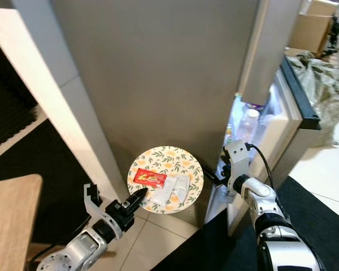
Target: Restocking fridge
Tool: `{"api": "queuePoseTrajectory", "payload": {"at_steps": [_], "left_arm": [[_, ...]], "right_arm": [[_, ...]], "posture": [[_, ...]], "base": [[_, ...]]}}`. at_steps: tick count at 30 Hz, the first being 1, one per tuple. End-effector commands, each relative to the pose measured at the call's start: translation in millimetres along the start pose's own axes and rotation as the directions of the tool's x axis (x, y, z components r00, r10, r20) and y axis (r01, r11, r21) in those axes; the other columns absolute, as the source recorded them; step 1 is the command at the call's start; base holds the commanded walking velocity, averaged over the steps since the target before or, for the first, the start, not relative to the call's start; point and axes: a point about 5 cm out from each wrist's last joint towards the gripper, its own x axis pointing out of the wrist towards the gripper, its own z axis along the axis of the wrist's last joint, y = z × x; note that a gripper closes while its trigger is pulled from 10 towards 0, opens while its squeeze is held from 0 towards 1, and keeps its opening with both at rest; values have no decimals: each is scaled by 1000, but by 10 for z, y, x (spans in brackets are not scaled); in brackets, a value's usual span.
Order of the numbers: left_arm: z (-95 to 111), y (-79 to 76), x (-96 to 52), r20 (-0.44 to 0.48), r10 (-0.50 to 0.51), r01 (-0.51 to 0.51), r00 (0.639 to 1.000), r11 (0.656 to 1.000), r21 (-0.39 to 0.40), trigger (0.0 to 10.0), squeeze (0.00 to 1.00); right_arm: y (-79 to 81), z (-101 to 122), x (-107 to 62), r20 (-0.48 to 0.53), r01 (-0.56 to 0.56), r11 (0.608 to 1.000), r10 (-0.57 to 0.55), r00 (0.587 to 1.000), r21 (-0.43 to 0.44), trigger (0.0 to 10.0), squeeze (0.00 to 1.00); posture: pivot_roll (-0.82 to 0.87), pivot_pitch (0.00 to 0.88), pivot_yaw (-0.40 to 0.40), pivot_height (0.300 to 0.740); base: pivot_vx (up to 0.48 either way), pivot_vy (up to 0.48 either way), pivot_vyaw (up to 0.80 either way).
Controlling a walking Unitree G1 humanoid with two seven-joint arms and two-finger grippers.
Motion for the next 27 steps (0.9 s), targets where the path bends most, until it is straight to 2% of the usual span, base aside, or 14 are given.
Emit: {"api": "queuePoseTrajectory", "payload": {"at_steps": [1,4,7,14,27], "left_arm": [[26,4,-18,19,0,0,1000,1000,28,10000,0],[13,-34,-13,15,-37,35,999,995,98,10000,0],[1,-50,-10,10,-47,45,999,993,107,10000,0],[-35,-56,-4,4,-57,56,998,996,68,10000,0],[-30,-61,-21,22,-85,84,996,996,27,10000,0]], "right_arm": [[2,-53,-16,-17,7,1000,-8,1000,-5,10000,0],[-26,2,-20,13,17,1000,-17,1000,-7,10000,0],[-28,13,-21,19,14,1000,-14,1000,-9,10000,0],[-23,40,-15,33,9,1000,-8,999,-15,10000,0],[-66,104,-34,52,12,999,-9,999,-50,10000,0]], "posture": [[-20,123,18,740],[-25,123,18,740],[-25,123,18,740],[-28,124,19,740],[-31,124,17,740]], "base": [[0,0,0],[0,-97,0],[0,-407,0],[0,-458,0],[0,0,0]]}}
